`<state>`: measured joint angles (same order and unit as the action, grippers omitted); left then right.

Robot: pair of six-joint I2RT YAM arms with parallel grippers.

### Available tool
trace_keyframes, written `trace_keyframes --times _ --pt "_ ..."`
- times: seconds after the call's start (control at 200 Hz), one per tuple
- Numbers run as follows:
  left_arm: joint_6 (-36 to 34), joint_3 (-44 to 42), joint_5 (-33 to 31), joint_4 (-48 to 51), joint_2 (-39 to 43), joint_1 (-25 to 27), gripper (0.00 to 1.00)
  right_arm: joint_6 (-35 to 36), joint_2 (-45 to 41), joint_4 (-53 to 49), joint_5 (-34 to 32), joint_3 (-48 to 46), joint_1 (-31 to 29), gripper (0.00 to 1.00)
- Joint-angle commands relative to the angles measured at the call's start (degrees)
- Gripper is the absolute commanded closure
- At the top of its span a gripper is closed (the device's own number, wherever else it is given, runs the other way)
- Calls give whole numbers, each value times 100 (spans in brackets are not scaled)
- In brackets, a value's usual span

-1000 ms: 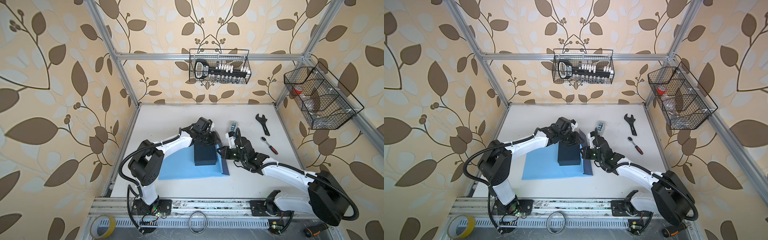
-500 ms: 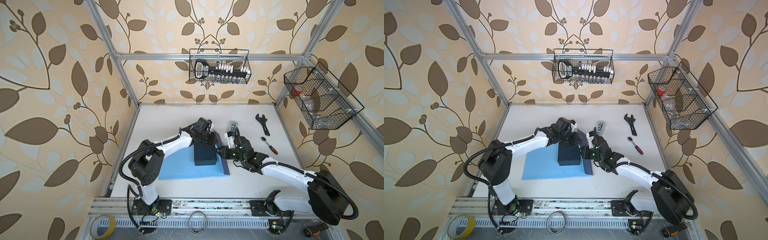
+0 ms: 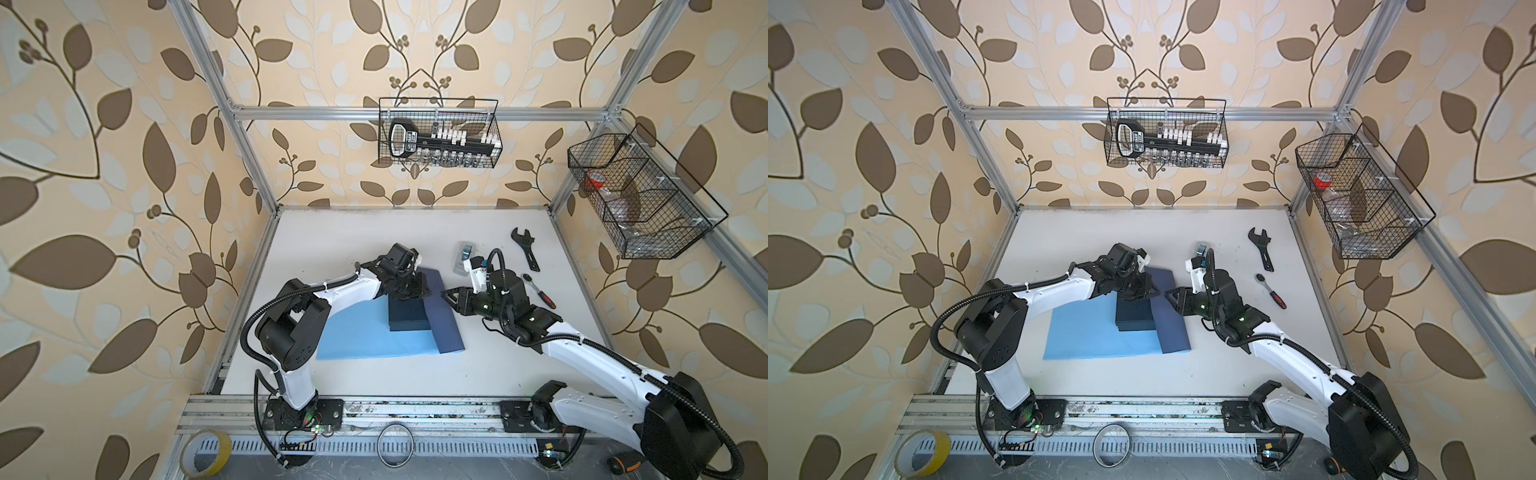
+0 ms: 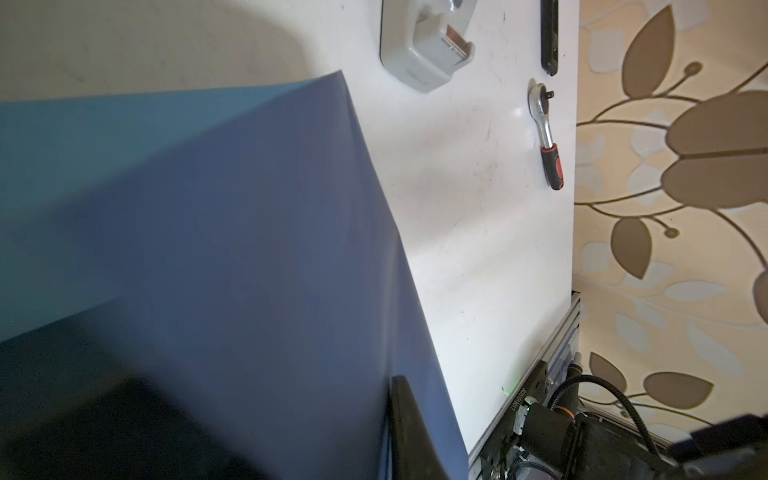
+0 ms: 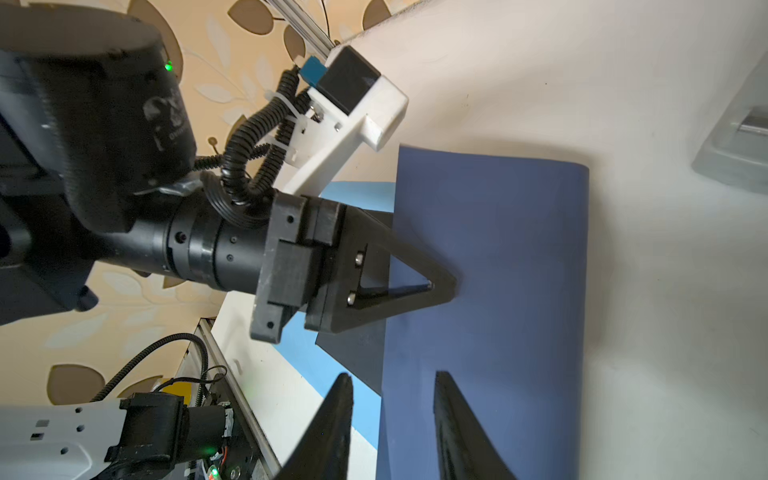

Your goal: Wrap the gift box in paper

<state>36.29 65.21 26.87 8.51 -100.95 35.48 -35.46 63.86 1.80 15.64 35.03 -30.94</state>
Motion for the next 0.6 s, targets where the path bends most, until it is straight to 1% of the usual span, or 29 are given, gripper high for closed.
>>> trace_keyframes --times 0.0,0.195,0.34,0.39,0.45,0.595 --pt "116 -154 276 -368 304 -120 85 124 310 -15 -44 -71 -142 67" --pt "157 -262 383 -488 308 -189 84 -39 884 455 -28 -2 -417 73" --pt "196 -341 514 -583 382 -307 89 -28 978 523 -33 33 -473 74" --pt "195 -363 593 -579 430 -382 93 37 886 457 -46 24 -412 73" --pt "194 -431 689 -616 519 -483 95 182 733 294 -69 13 -310 70" --pt "109 -632 917 -632 698 -725 95 446 476 -70 -94 -44 48 63"
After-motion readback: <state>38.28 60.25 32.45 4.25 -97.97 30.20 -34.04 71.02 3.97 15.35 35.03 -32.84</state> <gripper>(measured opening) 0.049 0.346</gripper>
